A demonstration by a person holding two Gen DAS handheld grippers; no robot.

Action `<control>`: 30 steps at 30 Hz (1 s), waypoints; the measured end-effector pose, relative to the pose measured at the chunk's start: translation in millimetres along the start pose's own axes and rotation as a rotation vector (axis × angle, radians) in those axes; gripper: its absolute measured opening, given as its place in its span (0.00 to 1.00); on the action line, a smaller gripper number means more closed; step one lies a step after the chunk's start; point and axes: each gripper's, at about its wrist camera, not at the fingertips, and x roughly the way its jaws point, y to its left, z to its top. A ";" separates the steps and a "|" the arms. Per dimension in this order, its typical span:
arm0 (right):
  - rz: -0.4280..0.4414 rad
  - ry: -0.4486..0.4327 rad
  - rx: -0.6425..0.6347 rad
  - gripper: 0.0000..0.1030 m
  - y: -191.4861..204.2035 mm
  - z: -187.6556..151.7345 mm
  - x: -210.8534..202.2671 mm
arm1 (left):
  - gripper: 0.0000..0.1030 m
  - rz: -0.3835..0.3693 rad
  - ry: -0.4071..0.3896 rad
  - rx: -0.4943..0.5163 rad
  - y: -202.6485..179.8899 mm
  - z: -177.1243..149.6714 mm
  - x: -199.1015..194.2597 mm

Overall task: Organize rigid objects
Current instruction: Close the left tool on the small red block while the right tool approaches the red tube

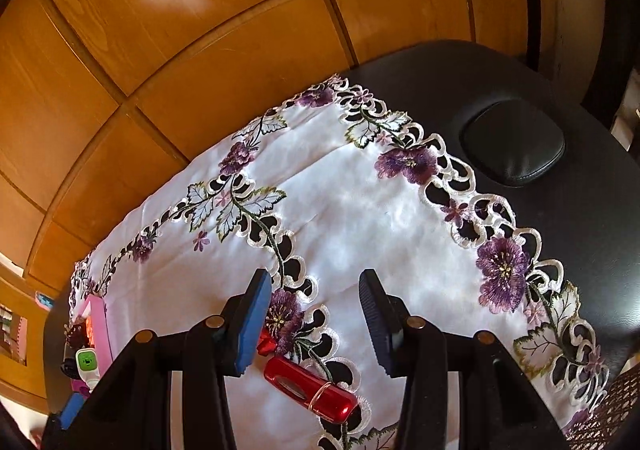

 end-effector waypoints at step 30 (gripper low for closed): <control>0.074 0.020 0.094 0.45 -16.5 2.9 3.2 | 0.15 -0.342 0.202 -0.073 -103.0 60.4 133.6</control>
